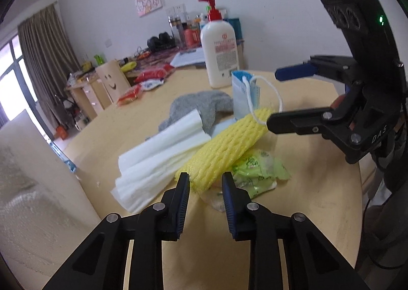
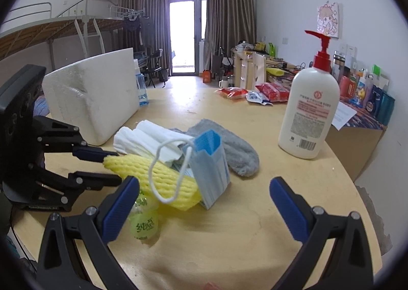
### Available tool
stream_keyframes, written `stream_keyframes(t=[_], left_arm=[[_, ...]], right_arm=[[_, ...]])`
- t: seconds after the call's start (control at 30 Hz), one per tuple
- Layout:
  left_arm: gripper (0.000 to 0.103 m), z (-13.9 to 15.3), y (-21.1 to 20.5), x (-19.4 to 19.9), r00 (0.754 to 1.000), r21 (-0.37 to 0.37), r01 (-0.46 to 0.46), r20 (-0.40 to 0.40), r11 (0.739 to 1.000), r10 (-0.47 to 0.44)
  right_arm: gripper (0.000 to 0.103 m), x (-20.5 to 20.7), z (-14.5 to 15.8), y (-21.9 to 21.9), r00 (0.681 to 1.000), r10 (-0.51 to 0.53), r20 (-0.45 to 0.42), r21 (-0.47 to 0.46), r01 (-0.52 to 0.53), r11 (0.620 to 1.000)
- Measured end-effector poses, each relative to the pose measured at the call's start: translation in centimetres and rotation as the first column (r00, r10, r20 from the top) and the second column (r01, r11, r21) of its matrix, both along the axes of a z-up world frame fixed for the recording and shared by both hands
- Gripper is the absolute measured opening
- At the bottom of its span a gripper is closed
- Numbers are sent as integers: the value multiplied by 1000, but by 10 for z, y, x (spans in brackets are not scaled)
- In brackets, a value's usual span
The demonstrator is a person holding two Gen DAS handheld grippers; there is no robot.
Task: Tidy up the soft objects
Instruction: 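Move both tools toward the pile of soft items on the table, then grasp the yellow foam net with the left tool while the right tool grasps the blue mask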
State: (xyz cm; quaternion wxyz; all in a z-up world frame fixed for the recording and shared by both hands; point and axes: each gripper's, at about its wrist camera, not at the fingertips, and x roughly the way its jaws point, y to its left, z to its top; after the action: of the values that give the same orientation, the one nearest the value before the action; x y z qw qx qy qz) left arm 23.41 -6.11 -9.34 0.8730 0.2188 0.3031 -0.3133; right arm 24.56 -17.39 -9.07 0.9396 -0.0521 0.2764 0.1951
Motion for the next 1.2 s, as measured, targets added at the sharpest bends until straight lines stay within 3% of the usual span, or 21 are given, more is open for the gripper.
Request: stream_keyframes(t=[0.2,0.27,0.33,0.43,0.7,0.77,0.9,1.2], left_arm=[[32,7,-3,2,999,-30,11,31,999,-10],[40,7,-5,2,999,-26,15,31,1000,-14],[41,7,-6,0,999,-28,33,29,999,-32],[50,10,-4,-9,996,-27,55,71,998,-53],[51,7,-9,-14,993,-4,66,102,998,-65],[51,6,-12,-14,992,6,69,106,998,-69],[51,0,-14,-10,993,18,73,89,997,-74],[51,-2,-11,-5,993,19,30,111,999,-32]], right_arm=[[103,3,5,-4,1000,-3,-6,1,3,1000],[103,4,8,-6,1000,0,-13,23,0,1000],[103,5,10,-7,1000,1,-19,39,0,999],[103,7,13,-5,1000,-2,-20,41,3,999],[101,28,11,-1,996,-29,-81,79,36,996],[89,32,8,1,994,-36,-102,84,44,995],[81,38,4,2,992,-46,-116,78,56,995],[32,42,0,-3,987,-90,-136,74,101,992]])
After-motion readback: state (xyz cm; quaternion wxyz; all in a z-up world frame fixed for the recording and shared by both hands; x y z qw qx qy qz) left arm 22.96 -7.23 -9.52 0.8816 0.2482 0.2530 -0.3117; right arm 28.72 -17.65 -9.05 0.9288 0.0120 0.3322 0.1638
